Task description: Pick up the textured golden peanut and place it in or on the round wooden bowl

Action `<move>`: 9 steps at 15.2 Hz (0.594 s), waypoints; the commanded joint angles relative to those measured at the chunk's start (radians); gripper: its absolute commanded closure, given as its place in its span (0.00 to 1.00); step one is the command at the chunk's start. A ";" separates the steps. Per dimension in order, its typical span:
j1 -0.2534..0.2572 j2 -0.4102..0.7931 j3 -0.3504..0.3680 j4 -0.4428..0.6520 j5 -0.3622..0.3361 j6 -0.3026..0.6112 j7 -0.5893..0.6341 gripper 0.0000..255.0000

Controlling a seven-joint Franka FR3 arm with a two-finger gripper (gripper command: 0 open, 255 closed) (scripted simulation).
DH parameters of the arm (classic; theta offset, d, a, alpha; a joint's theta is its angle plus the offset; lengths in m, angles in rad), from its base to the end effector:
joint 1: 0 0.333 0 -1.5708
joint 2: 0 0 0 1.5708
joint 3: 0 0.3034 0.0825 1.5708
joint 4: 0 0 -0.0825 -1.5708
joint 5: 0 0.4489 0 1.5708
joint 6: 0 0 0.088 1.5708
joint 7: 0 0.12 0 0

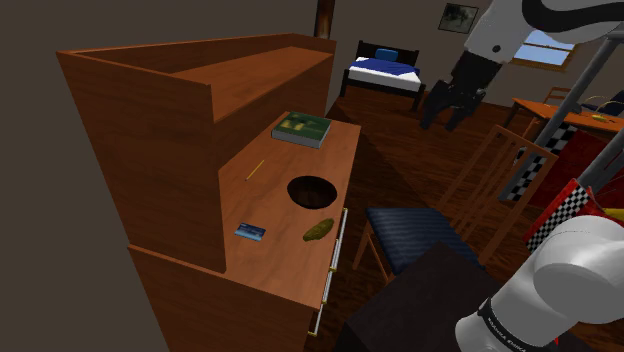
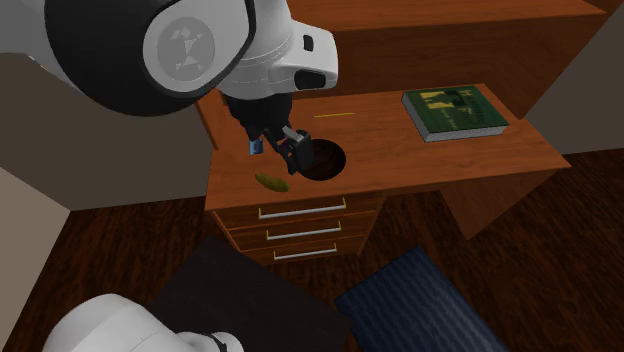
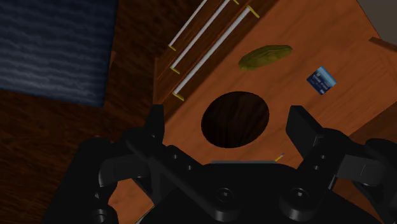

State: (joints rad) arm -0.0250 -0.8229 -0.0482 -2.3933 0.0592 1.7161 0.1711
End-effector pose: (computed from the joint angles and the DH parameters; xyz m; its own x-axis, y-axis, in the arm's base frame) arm 0.3864 -0.0247 0.5766 0.9628 -0.2390 0.1258 -0.2247 -0.9673 -0.1175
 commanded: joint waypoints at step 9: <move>-0.031 0.008 0.168 -0.226 0.105 0.256 0.312 0.00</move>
State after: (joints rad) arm -0.0507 -0.8137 0.1017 -2.5866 0.1518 1.9359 0.4443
